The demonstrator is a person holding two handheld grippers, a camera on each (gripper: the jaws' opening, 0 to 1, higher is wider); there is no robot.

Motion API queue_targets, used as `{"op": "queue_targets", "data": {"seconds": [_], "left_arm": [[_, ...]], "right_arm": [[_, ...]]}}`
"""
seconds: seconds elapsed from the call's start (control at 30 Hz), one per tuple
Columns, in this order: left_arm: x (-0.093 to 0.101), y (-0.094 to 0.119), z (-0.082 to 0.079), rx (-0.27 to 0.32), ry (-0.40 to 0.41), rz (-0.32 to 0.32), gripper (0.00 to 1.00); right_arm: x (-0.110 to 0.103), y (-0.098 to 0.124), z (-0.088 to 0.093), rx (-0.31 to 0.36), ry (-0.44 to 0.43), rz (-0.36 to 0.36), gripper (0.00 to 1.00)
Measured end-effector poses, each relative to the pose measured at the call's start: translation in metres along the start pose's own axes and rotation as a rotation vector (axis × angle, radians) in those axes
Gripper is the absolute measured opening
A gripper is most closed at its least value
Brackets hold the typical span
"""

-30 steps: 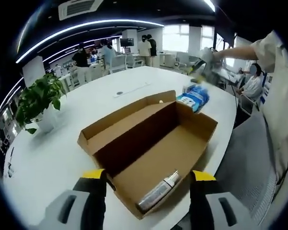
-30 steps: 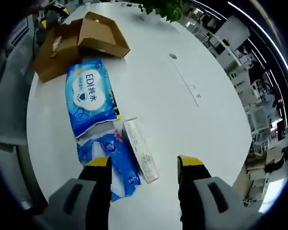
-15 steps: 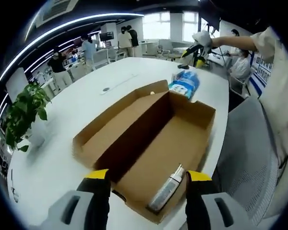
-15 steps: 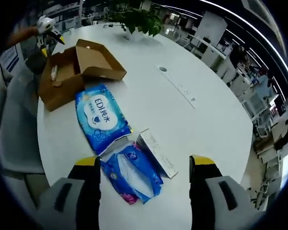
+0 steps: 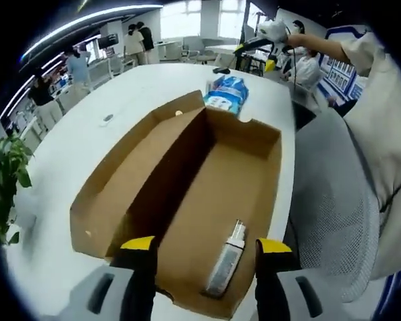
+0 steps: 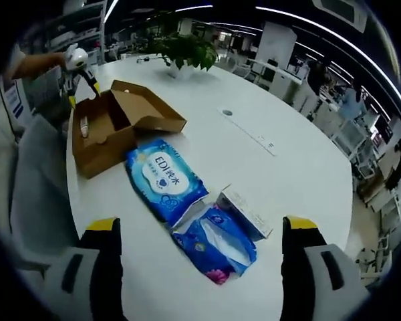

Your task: Operate the shoe box by opening the lid, removing the specified soft item, and placing it in the target area until the item is outside and the box remains undamaged.

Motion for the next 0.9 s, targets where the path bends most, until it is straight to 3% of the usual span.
{"op": "queue_targets", "data": {"seconds": [0.23, 0.53, 0.9], "left_arm": [[-0.002, -0.014, 0.008, -0.089, -0.065, 0.07, 0.55], [0.0, -0.027, 0.001, -0.183, -0.249, 0.178, 0.51], [-0.005, -0.042, 0.01, -0.236, -0.303, 0.293, 0.46]], "right_arm": [[-0.018, 0.015, 0.007, 0.036, -0.05, 0.003, 0.96], [-0.044, 0.025, 0.013, 0.102, -0.11, 0.007, 0.96], [-0.059, 0.029, 0.029, 0.125, -0.172, 0.016, 0.96]]}}
Point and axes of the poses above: the point that each gripper's makers call its tool centre point, and the gripper's own axes: y roughly backward along the fingers, x roughly to its right, z roughly out of its underside, the point moved 6 cm from there along y, roughly backward along the fingers, and after that the axes turned 14 degrees about -y, right-handed, at the moved point
